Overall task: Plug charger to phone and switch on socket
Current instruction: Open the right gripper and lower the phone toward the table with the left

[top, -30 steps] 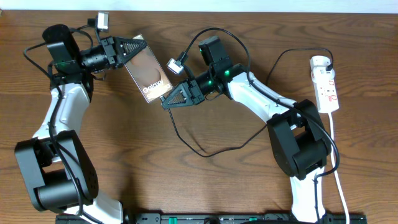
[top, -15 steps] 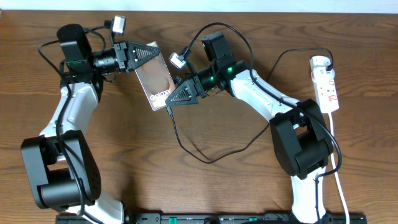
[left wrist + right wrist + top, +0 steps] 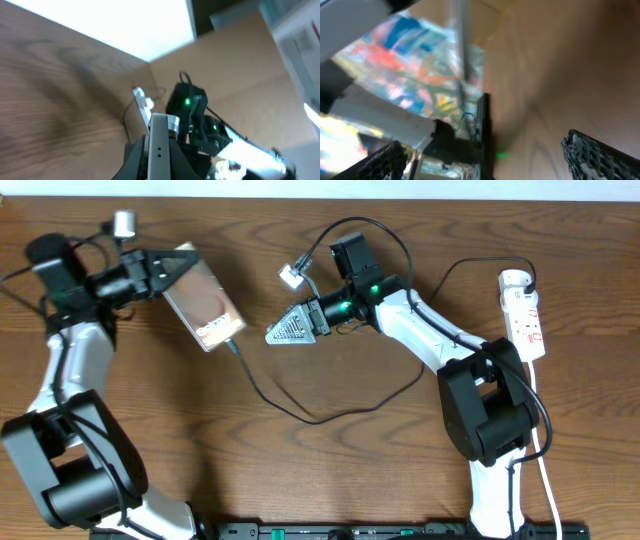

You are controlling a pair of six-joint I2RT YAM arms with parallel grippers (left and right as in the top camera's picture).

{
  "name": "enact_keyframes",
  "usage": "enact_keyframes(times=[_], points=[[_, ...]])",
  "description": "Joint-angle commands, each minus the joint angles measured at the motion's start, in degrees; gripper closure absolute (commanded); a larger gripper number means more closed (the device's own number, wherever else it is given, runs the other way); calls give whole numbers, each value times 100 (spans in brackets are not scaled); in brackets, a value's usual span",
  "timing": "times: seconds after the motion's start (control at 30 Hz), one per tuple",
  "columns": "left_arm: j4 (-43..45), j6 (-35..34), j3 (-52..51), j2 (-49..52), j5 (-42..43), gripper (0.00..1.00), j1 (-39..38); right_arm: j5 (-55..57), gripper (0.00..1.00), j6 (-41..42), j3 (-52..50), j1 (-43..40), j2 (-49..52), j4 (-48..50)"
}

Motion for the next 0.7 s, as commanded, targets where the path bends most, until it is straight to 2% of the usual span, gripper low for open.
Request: enact_keyframes(times=[0.0,0.1,0.23,0.3,0.4,0.67], points=[[-791,323,-13,-31,-251,93,424,1360,1,-74,90,-170,-70,-487],[-2203,1239,-13,-31,-822,93,496,2153,1,33,90,-249,-70,-850],[-4354,2516,-13,-24,-2660,93,350,3049,1,96,90,-348,-70,-1263],[-4964,2953,-13,17,-3126,93,186,3261,1,94,90,-382,-70,-1368],[-5399,3139,-26,131,-3512,93,-72,3351,1,94,90,-407,-70,-1390],[-5342,3134,-125,765,-3773,92,-638,3355,1,92,90,-411,-70,-1438]])
